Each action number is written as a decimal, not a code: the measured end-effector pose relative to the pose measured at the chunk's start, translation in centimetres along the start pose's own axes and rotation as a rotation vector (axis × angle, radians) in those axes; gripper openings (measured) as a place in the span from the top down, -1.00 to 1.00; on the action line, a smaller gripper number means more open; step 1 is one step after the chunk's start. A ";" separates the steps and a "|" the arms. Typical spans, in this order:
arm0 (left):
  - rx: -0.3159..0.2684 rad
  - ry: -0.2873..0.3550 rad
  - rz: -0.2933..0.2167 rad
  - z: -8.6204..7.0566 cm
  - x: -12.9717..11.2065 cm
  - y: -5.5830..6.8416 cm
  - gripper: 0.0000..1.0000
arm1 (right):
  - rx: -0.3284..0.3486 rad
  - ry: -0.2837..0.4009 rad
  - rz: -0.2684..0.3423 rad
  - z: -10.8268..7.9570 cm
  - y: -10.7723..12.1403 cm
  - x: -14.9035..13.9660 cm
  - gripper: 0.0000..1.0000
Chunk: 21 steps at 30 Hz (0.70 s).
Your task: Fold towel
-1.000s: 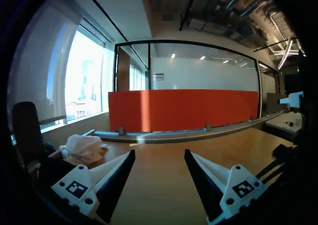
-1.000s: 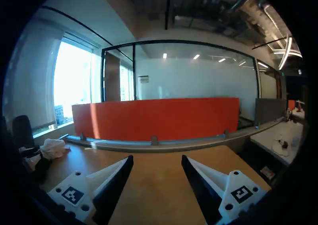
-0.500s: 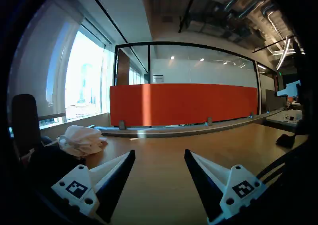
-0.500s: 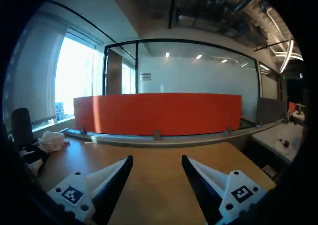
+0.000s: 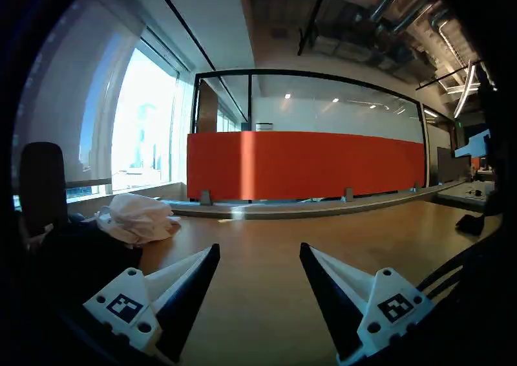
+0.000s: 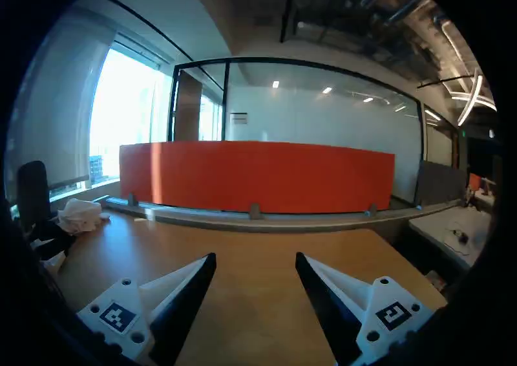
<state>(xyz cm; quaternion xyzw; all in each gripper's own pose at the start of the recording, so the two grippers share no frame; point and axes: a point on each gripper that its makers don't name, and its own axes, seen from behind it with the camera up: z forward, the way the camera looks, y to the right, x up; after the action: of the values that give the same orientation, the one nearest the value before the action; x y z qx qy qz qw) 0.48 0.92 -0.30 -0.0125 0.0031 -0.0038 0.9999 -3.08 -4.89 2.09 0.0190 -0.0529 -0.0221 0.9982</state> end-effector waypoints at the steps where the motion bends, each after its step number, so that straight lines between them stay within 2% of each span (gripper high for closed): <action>1: 0.002 -0.001 0.001 0.0 -0.1 -0.1 -0.83 | 0.001 -0.004 0.000 0.0 -0.1 -0.2 -0.89; 9: 0.008 -0.001 0.006 0.0 -0.6 -0.3 -0.83 | 0.021 -0.019 -0.004 -0.1 -0.8 -1.1 -0.90; 21: 0.007 -0.003 0.006 0.2 -0.5 -0.3 -0.83 | 0.017 -0.018 0.017 -0.2 0.0 -0.9 -0.89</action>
<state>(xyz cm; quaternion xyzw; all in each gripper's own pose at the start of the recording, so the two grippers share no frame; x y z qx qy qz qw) -0.03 0.67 -0.11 -0.0089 0.0017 -0.0010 1.0000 -3.92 -4.90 1.83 0.0265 -0.0625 -0.0131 0.9976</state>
